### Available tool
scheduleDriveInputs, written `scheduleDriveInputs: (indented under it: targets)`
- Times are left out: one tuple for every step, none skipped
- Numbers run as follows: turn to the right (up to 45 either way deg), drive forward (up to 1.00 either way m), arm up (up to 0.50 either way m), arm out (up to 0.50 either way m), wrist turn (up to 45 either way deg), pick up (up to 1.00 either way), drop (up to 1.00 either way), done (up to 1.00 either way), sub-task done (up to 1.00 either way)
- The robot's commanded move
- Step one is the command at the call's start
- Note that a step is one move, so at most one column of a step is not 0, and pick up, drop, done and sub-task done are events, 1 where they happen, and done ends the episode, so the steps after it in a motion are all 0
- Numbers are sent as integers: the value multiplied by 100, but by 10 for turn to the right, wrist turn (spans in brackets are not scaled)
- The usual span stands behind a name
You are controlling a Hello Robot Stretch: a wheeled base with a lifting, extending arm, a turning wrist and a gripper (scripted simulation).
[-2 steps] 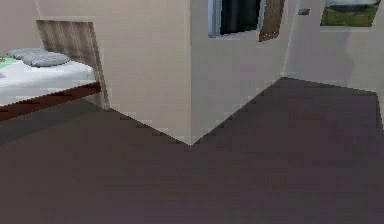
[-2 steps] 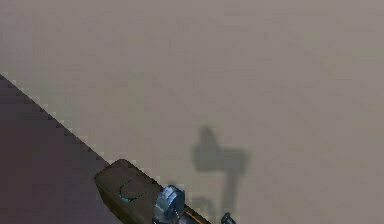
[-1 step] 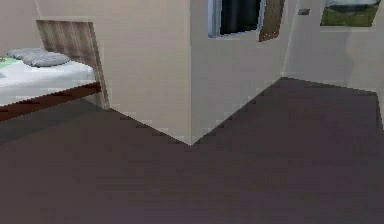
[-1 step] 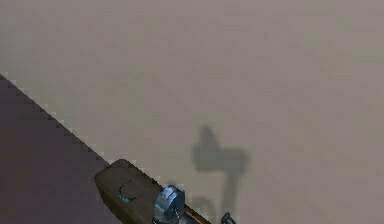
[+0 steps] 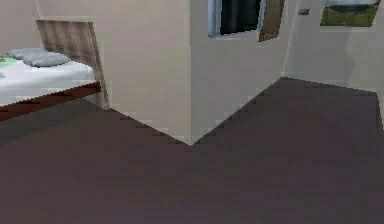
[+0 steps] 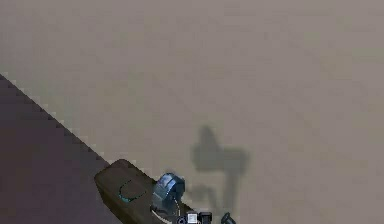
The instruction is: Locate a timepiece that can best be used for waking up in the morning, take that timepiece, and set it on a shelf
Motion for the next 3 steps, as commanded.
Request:
scheduleDriveInputs:
  targets:
    - [0,0,50,0,0,0,0,0,0]
    - [0,0,4,0,0,0,0,0,0]
    - [0,0,0,0,-450,0,0,0,0]
